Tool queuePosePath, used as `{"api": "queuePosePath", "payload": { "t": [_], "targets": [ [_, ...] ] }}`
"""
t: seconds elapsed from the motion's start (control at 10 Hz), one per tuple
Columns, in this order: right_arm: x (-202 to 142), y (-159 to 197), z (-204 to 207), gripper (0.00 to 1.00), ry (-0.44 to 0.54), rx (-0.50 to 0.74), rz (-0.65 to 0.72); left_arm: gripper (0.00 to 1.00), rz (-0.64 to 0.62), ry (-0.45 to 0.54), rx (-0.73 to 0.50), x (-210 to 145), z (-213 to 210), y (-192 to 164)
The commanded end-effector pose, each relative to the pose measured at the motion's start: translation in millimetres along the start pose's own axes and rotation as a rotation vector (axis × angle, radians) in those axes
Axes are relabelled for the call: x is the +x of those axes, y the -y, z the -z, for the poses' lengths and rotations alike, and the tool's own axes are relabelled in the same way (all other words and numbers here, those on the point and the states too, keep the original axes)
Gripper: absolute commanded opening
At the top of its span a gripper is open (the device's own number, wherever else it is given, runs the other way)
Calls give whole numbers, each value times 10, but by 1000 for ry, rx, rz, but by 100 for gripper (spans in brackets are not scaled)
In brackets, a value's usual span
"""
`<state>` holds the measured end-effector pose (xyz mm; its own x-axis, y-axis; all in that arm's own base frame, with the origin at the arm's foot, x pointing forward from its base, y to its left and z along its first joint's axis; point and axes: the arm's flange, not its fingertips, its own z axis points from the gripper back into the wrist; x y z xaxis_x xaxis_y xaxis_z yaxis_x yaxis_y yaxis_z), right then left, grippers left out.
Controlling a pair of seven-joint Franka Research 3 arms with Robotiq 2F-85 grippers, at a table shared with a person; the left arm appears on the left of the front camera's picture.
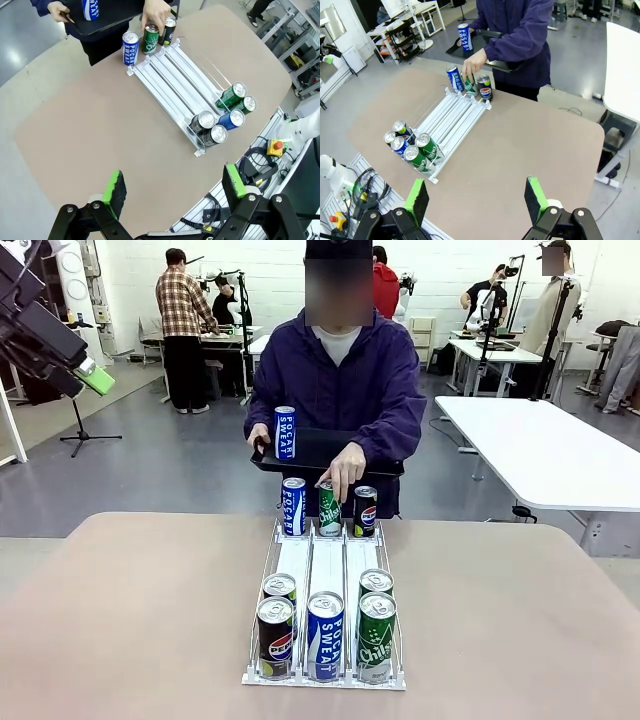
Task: Retrieve and hand over the desired beverage to the person.
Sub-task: Pick up another can of the same type that the person held from the Automatic Can Dispenser.
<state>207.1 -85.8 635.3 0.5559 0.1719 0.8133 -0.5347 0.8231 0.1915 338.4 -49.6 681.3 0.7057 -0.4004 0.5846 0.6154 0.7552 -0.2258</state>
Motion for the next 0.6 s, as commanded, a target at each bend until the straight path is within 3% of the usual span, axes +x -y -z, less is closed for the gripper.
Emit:
{"api": "queuePosePath", "payload": {
  "t": [0.0,0.5],
  "targets": [
    [-1,3,17,100,-3,11,-6,100,-14,-5,-5,-12,-14,-1],
    [-1,3,17,100,-3,11,-6,100,-14,-5,-5,-12,-14,-1]
  ]
}}
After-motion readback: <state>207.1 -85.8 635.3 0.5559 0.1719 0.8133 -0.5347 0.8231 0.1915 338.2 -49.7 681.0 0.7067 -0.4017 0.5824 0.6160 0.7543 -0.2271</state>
